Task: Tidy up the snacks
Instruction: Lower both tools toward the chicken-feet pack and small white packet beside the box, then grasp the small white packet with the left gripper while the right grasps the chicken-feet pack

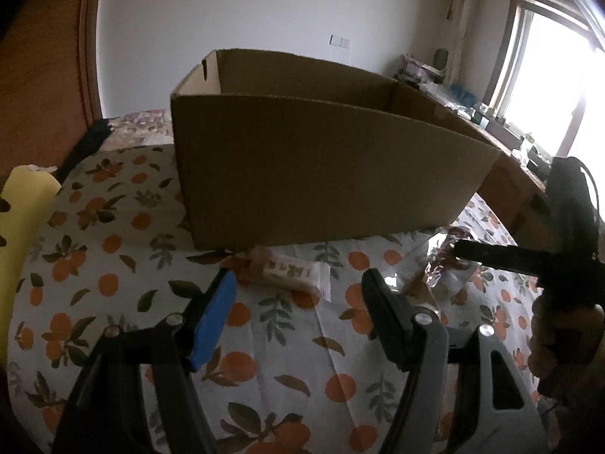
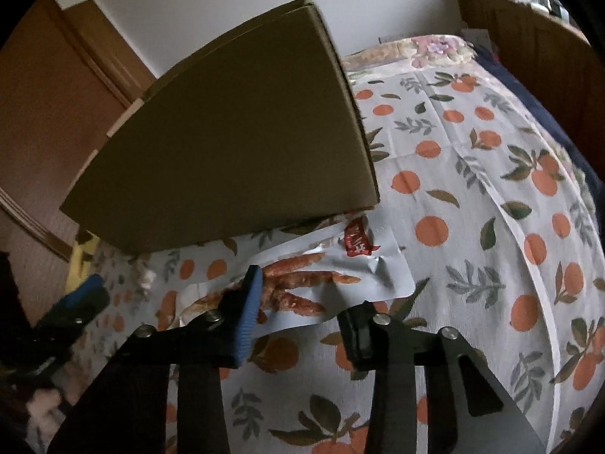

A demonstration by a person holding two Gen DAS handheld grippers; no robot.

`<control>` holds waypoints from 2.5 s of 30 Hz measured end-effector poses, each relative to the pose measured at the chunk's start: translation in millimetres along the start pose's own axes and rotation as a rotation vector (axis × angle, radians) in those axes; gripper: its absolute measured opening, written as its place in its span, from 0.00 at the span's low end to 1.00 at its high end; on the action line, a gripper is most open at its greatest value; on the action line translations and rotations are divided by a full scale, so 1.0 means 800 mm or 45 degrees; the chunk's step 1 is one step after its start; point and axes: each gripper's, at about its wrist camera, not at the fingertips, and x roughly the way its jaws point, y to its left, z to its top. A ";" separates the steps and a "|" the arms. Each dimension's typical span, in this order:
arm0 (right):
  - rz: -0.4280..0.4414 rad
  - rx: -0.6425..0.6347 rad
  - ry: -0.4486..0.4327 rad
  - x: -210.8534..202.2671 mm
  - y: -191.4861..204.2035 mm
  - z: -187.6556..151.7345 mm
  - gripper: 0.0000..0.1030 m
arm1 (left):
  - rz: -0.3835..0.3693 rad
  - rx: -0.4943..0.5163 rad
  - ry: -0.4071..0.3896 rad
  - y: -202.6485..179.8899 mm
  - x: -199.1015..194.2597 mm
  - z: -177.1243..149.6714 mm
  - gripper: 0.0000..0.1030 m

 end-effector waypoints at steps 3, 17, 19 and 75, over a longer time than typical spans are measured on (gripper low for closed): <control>0.000 -0.021 0.003 -0.002 0.001 0.001 0.35 | 0.017 -0.012 0.038 0.003 0.015 0.002 0.67; 0.116 0.026 -0.038 -0.020 -0.021 0.000 0.21 | 0.017 -0.148 0.098 0.016 0.058 0.009 0.67; 0.128 0.032 -0.039 -0.023 -0.024 0.001 0.20 | 0.031 -0.151 0.090 0.017 0.060 0.009 0.67; 0.097 -0.333 -0.159 -0.114 0.094 0.013 0.01 | -0.073 0.071 -0.063 -0.037 -0.070 0.008 0.20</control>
